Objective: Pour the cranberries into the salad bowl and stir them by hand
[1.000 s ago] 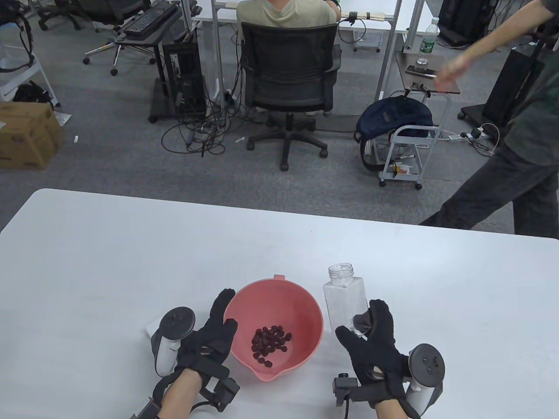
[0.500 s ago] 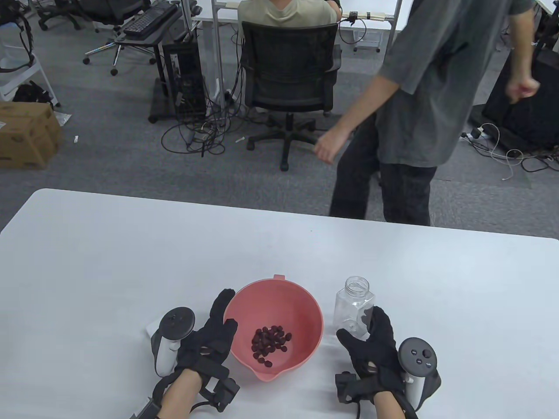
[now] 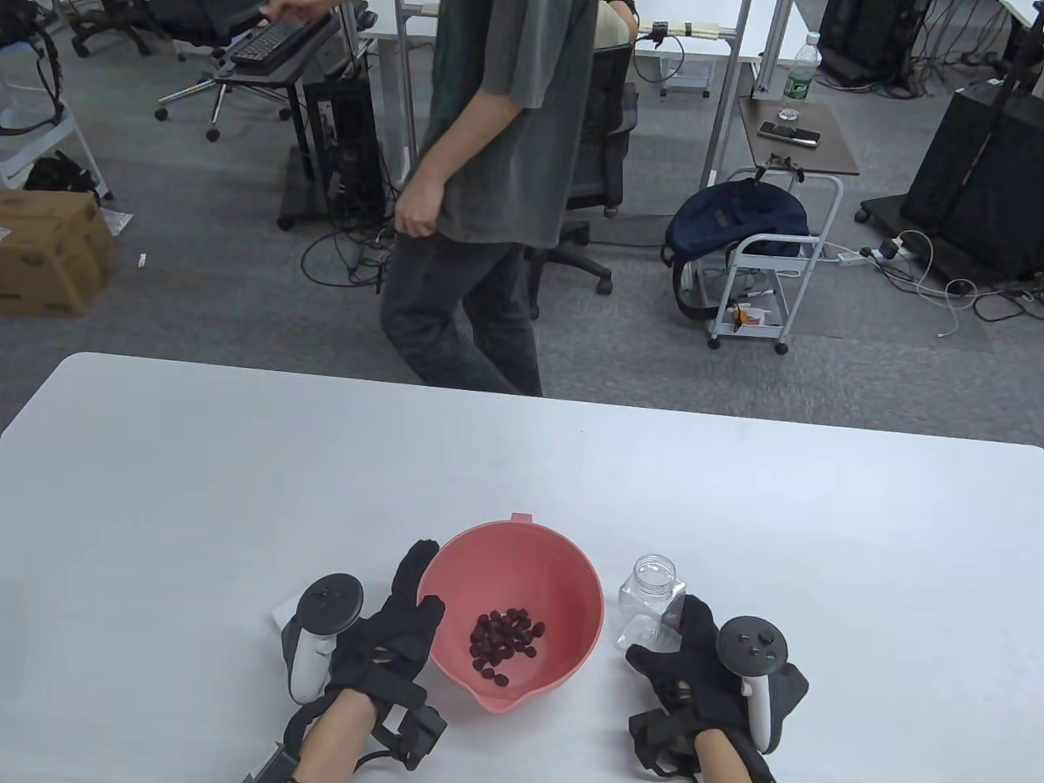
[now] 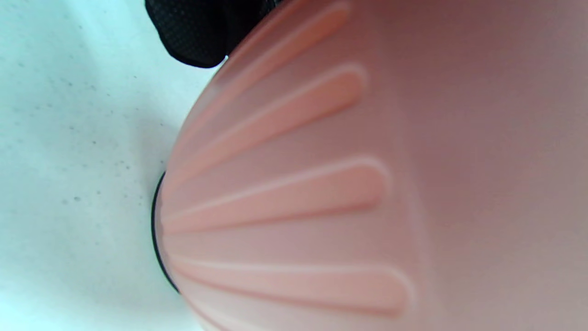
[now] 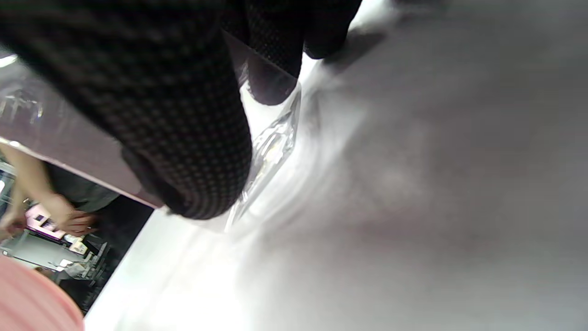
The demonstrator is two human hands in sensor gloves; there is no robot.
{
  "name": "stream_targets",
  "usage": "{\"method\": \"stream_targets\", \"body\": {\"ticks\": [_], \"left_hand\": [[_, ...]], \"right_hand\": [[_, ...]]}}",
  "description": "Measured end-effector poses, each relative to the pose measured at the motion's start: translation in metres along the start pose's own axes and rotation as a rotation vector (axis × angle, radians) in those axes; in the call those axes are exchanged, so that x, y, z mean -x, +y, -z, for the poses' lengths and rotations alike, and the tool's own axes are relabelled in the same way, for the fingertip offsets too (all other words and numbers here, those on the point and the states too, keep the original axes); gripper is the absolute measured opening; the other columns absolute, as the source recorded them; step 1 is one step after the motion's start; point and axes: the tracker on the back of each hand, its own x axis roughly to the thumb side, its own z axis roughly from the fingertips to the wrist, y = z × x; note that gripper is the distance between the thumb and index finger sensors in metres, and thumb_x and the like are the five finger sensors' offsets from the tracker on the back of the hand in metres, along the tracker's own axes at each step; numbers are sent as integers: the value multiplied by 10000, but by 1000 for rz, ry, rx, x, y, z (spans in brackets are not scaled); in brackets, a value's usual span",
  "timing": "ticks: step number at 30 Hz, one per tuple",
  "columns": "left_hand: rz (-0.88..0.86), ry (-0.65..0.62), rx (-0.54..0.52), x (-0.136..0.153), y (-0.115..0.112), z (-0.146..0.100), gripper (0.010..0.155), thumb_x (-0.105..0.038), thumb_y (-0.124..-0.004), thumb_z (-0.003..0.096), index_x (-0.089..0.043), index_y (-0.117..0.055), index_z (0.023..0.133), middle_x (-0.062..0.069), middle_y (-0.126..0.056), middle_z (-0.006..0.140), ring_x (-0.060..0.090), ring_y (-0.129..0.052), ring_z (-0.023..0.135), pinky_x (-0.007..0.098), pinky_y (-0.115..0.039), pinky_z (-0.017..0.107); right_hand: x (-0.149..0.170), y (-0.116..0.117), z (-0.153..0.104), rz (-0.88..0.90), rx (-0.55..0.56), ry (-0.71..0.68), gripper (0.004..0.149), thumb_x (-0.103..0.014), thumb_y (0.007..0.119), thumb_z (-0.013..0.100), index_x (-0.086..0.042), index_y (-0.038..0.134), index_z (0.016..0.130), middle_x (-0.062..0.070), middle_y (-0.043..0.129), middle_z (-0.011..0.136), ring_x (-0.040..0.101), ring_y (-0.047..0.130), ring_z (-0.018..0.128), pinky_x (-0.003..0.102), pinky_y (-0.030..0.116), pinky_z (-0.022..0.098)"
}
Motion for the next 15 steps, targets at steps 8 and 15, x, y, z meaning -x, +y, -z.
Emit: {"method": "stream_targets", "body": {"ticks": [8, 15], "left_hand": [[-5, 2, 4, 0, 0, 0, 651, -425, -597, 619, -525, -185, 1112, 95, -339, 1246, 409, -553, 1090, 512, -631, 763], [-5, 1, -6, 0, 0, -2, 657, -418, -601, 618, -519, -180, 1113, 97, -340, 1244, 413, -553, 1088, 512, -632, 761]], "right_hand": [[-4, 5, -3, -71, -23, -6, 935, -402, 1094, 309, -364, 486, 1018, -39, 706, 1103, 229, 519, 1107, 477, 340, 813], [-17, -8, -20, -69, -23, -94, 1036, -393, 1080, 323, -276, 353, 1053, 38, 479, 1172, 328, 450, 1100, 520, 399, 790]]}}
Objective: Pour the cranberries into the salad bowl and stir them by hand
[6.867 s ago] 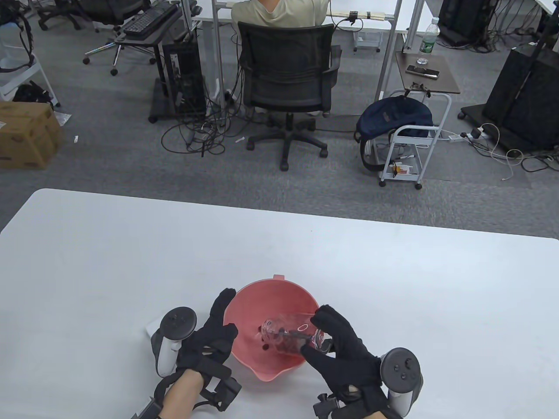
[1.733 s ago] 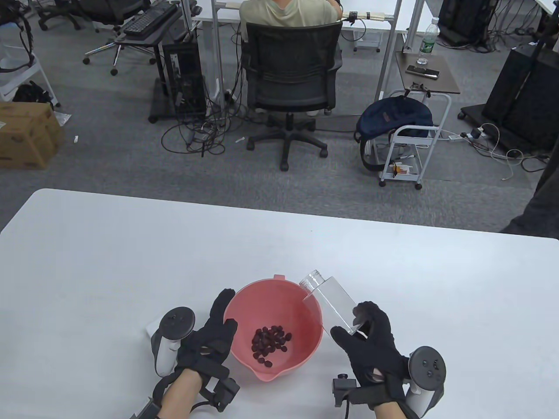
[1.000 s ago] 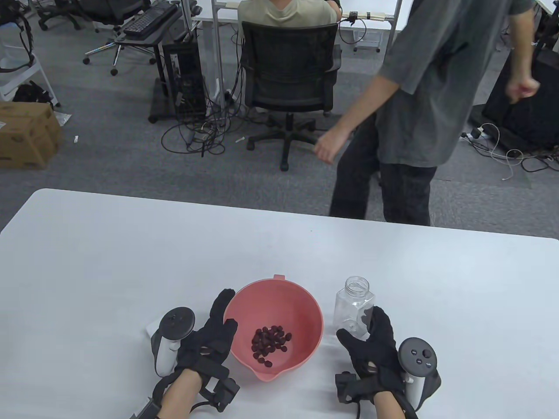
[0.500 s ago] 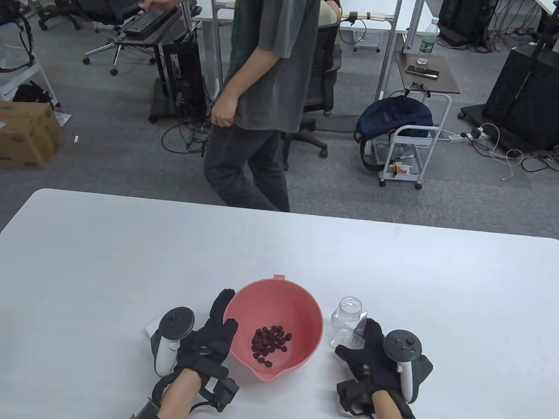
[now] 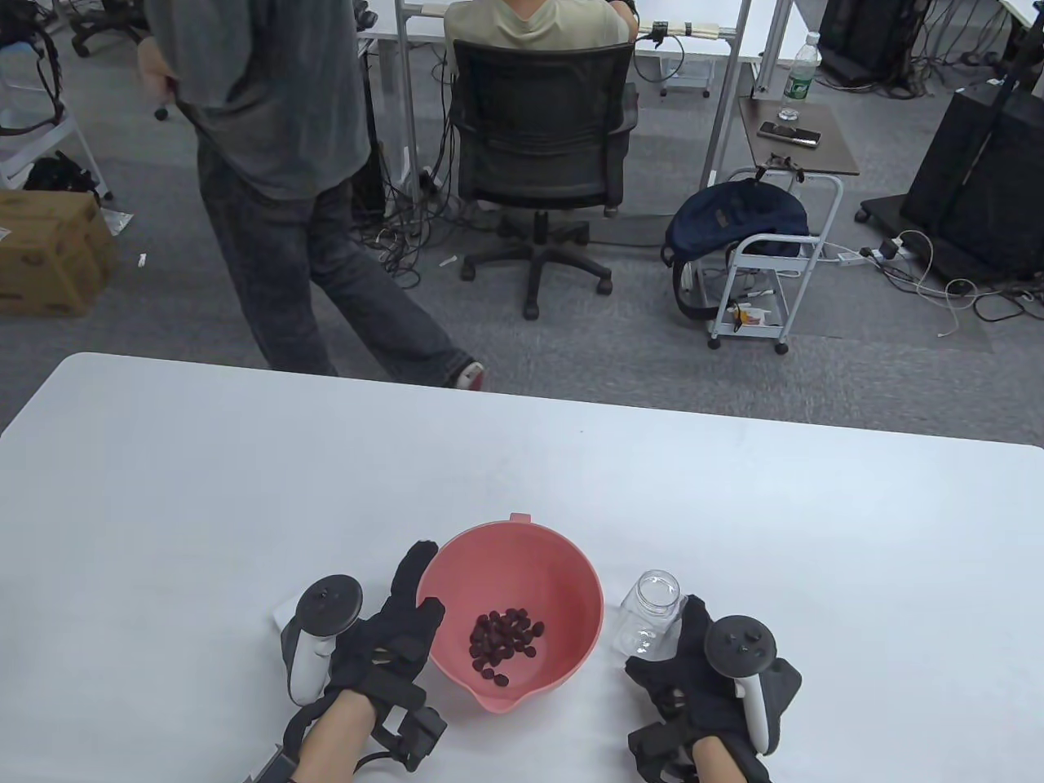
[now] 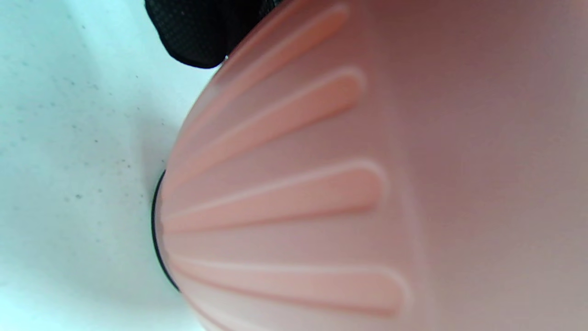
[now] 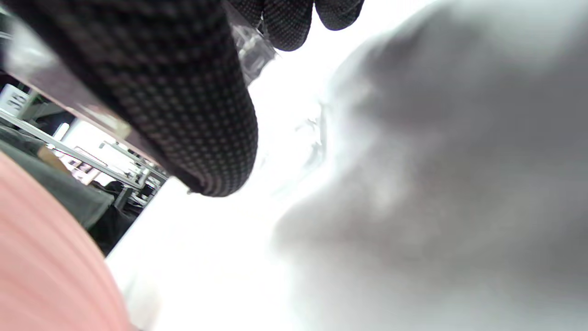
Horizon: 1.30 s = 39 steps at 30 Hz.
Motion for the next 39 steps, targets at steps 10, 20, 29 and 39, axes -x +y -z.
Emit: {"method": "stream_targets", "body": {"ticks": [10, 20, 29, 39], "left_hand": [[4, -2, -2, -1, 0, 1, 654, -398, -594, 616, -513, -183, 1112, 94, -338, 1244, 417, -553, 1087, 517, -630, 761], [13, 1, -6, -1, 0, 1, 656, -388, -594, 616, -510, -184, 1113, 96, -339, 1243, 415, -558, 1086, 517, -628, 762], [10, -1, 0, -1, 0, 1, 655, -387, -593, 616, -509, -185, 1113, 94, -339, 1244, 415, -552, 1088, 519, -626, 763], [6, -1, 6, -1, -1, 1, 655, -388, -593, 615, -512, -184, 1112, 96, -339, 1244, 417, -550, 1088, 520, -626, 762]], "right_hand": [[-22, -23, -25, 13, 78, -109, 1064, -397, 1071, 330, -199, 320, 1057, 104, 410, 1175, 363, 428, 1093, 534, 421, 781], [-70, -53, -60, -77, 224, -291, 1001, -416, 1063, 339, -234, 393, 1060, 76, 447, 1175, 345, 458, 1097, 526, 439, 788], [-148, -39, -83, -243, 110, -493, 702, -499, 1013, 373, -308, 703, 972, 15, 786, 1056, 306, 800, 978, 520, 694, 711], [-196, 26, -76, -483, -172, -598, 612, -530, 972, 380, -345, 761, 923, -28, 856, 1004, 259, 874, 923, 485, 752, 677]]}}
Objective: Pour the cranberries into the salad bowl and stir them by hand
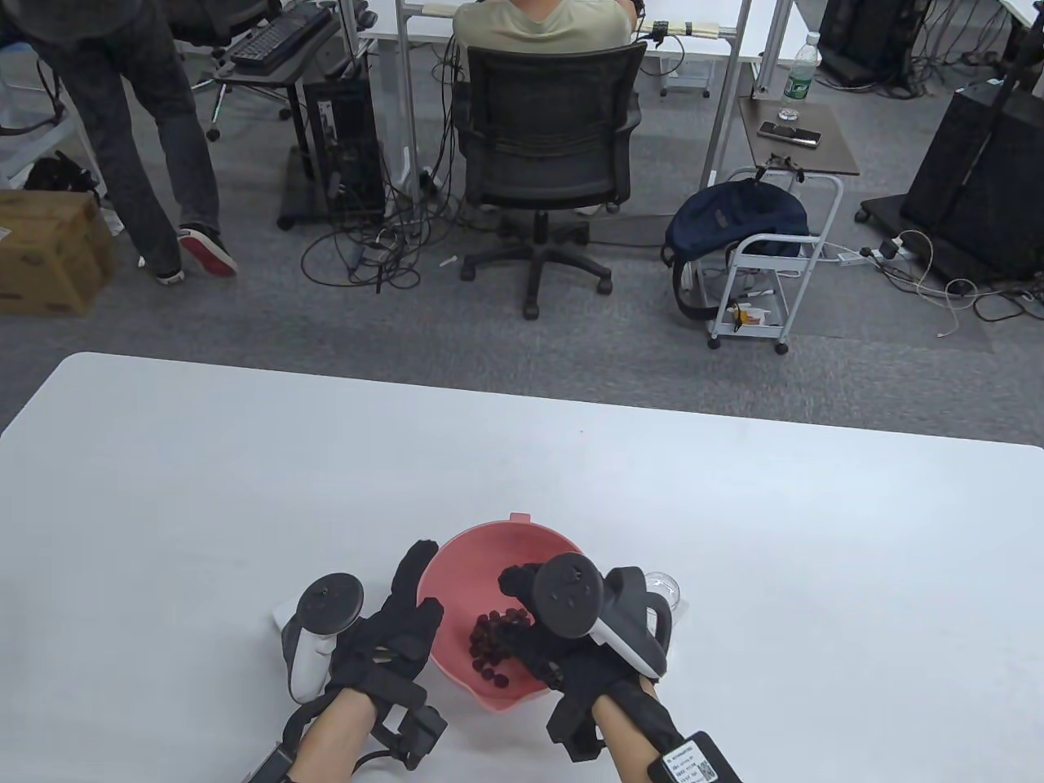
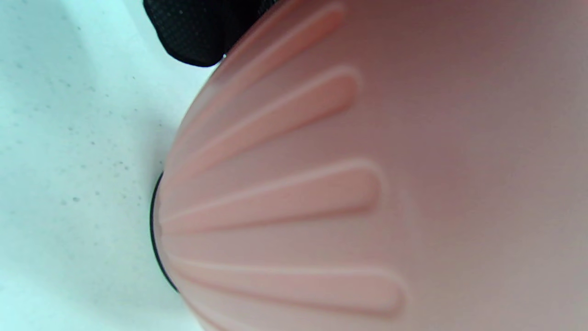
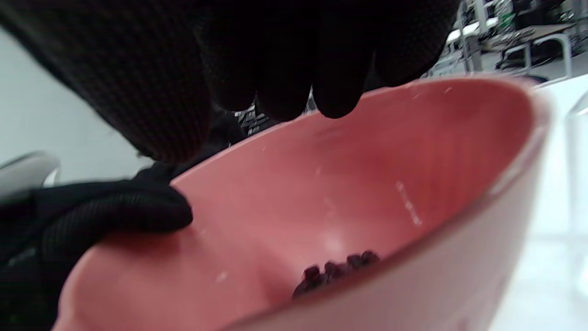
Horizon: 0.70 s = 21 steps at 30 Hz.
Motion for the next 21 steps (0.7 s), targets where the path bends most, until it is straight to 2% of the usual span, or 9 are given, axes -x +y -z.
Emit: {"method": "stream_targets", "body": {"ticks": [11, 13, 15, 16, 18, 21], "left_hand": [[-5, 0, 1, 0, 0, 0, 655, -387, -593, 615, -511, -184, 1111, 95, -338, 1244, 416, -547, 1089, 521, -623, 764], [-7, 1, 3, 0, 0, 1, 657, -387, -595, 614, -513, -186, 1112, 94, -340, 1243, 418, -548, 1089, 522, -625, 763], [-11, 2, 6, 0, 0, 1, 657, -385, -594, 614, -515, -186, 1111, 94, -339, 1243, 420, -546, 1089, 523, -623, 763], [-10, 2, 6, 0, 0, 1, 657, -383, -594, 614, -513, -186, 1112, 97, -338, 1244, 416, -546, 1090, 523, -623, 764], [-11, 0, 6, 0, 0, 1, 657, -384, -594, 613, -513, -188, 1112, 95, -340, 1243, 419, -546, 1089, 522, -624, 763], [-19, -3, 5, 0, 0, 1, 653, -389, -590, 613, -514, -189, 1112, 92, -346, 1243, 419, -545, 1088, 521, -625, 763]], "right_hand": [[-14, 46, 37, -13, -201, 5, 589, -525, 960, 386, -350, 766, 915, -38, 866, 993, 241, 886, 915, 472, 761, 676], [-13, 56, 42, 0, -293, 6, 594, -525, 949, 409, -351, 741, 938, -37, 838, 1021, 248, 856, 944, 480, 740, 694], [-10, 64, 46, 24, -294, 19, 593, -526, 955, 394, -353, 755, 924, -43, 853, 1006, 239, 871, 932, 473, 751, 686], [-8, 69, 47, -5, -303, 60, 599, -554, 947, 384, -386, 746, 923, -79, 850, 1010, 205, 874, 940, 448, 759, 697], [-3, 76, 49, -64, -372, 54, 600, -576, 927, 400, -416, 713, 938, -113, 817, 1038, 177, 841, 979, 437, 738, 728], [1, 81, 50, -69, -393, 92, 594, -622, 918, 372, -488, 720, 916, -198, 829, 1032, 105, 846, 997, 401, 755, 741]]}}
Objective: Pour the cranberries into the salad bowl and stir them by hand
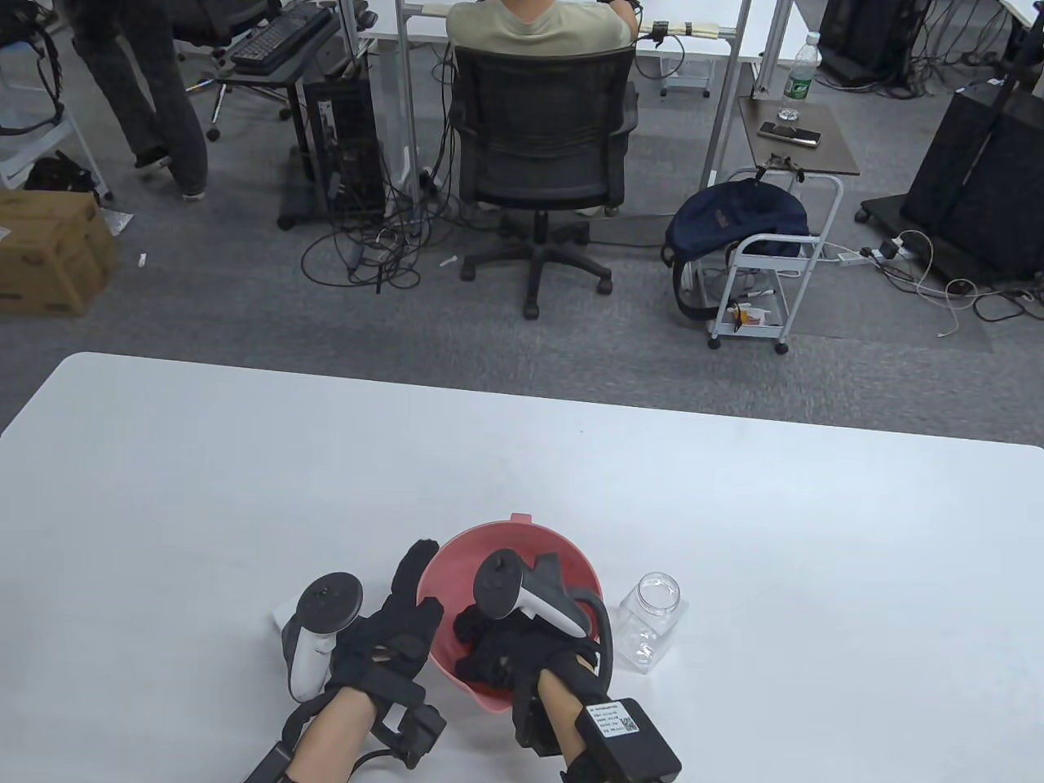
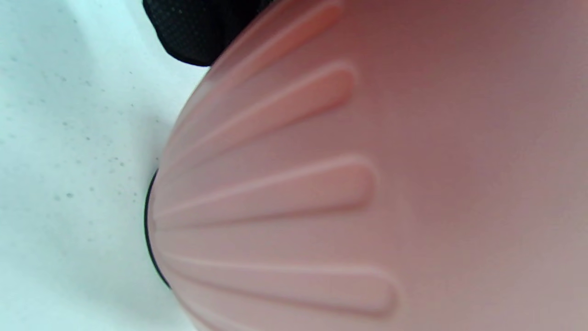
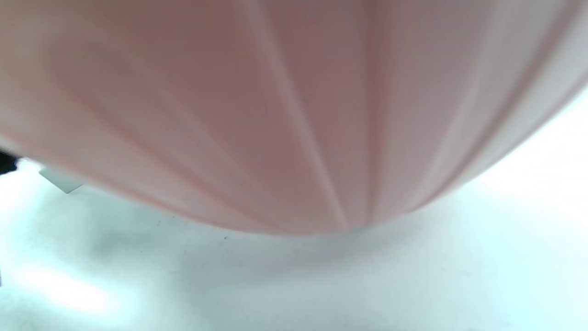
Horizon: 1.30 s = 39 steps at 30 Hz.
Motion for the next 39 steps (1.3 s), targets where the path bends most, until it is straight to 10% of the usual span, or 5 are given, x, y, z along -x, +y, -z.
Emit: {"method": "stream_targets", "body": {"ticks": [19, 39], "left_hand": [[-39, -71, 86, 13, 3, 6, 666, -511, -571, 605, -539, -127, 1101, 49, -333, 1257, 411, -485, 1114, 541, -594, 777], [-33, -62, 72, 13, 3, 5, 672, -512, -583, 603, -550, -138, 1105, 47, -357, 1259, 408, -509, 1111, 534, -610, 771]], "right_hand": [[14, 10, 14, -16, -260, 167, 675, -738, 793, 414, -700, 465, 1003, -311, 365, 1241, 123, 367, 1193, 455, 567, 854], [19, 9, 15, 22, -201, 188, 877, -758, 692, 532, -186, 428, 1142, 131, 474, 1216, 359, 767, 971, 374, 789, 713]]}}
